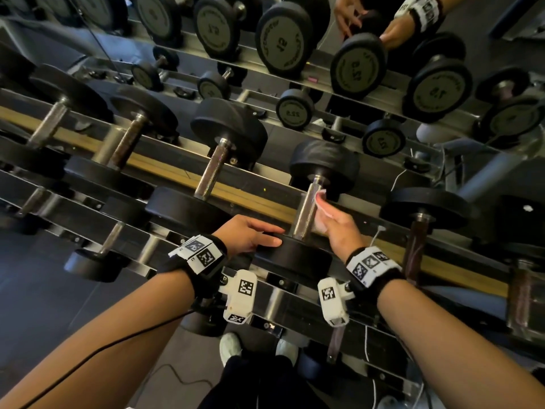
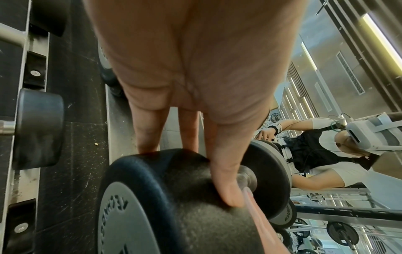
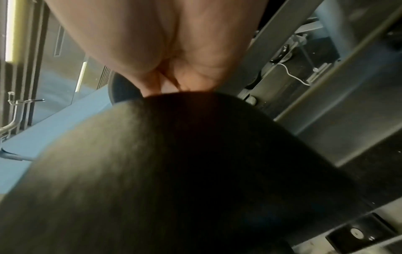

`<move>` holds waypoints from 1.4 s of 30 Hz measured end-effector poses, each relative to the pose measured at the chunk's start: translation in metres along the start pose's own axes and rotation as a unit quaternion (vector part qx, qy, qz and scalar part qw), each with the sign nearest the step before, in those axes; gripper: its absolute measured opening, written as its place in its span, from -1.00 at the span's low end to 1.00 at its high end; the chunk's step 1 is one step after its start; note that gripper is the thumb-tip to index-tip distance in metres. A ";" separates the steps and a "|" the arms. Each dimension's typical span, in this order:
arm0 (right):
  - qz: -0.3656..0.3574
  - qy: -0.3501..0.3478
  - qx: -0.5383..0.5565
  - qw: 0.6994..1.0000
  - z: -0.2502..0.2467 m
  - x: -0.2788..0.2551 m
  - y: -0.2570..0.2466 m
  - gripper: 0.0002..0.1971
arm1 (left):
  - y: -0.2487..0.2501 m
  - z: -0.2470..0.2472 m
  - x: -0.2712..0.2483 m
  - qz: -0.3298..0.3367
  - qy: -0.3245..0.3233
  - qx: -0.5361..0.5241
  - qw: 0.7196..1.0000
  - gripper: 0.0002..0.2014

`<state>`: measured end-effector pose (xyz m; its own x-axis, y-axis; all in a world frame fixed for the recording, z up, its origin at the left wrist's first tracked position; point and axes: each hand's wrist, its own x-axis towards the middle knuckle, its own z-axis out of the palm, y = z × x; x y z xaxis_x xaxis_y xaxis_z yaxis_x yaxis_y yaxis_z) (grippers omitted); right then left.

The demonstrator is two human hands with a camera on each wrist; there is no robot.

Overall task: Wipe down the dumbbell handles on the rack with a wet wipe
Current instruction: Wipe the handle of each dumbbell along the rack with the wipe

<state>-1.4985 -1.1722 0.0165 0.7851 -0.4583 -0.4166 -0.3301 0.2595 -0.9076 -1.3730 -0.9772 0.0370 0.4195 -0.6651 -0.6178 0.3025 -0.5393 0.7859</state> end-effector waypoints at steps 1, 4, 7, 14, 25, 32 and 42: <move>-0.010 -0.010 -0.011 1.000 -0.002 -0.005 0.007 -0.83 | 0.001 0.000 0.000 -0.001 0.000 0.003 1.000 -0.76; -0.037 -0.092 -0.074 0.992 -0.013 -0.024 0.020 -0.73 | 0.005 -0.001 0.000 -0.006 -0.009 0.005 1.000 -0.75; -0.042 -0.146 -0.155 0.976 -0.028 -0.025 0.020 -0.77 | 0.006 -0.001 0.000 -0.008 -0.010 0.008 1.000 -0.76; -0.009 0.091 0.124 0.988 -0.032 0.014 -0.011 -0.64 | 0.001 0.000 -0.002 -0.007 0.010 0.011 1.000 -0.77; 0.017 -0.028 0.013 0.999 -0.008 -0.014 0.005 -0.62 | 0.000 0.004 -0.007 0.012 0.013 -0.024 1.000 -0.74; -0.026 0.053 -0.015 0.998 -0.034 -0.004 0.000 -0.65 | -0.002 0.004 -0.008 0.010 0.019 -0.011 1.000 -0.70; 0.009 0.180 -0.034 0.983 -0.030 0.019 -0.008 -0.64 | -0.004 0.006 -0.010 0.023 0.030 -0.001 0.999 -0.68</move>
<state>-1.4967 -1.2084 0.0147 0.5467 -0.7282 -0.4133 -0.3854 0.2193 -0.8963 -1.3839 -0.9718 0.0398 0.4830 -0.6568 -0.5790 0.2842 -0.5078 0.8132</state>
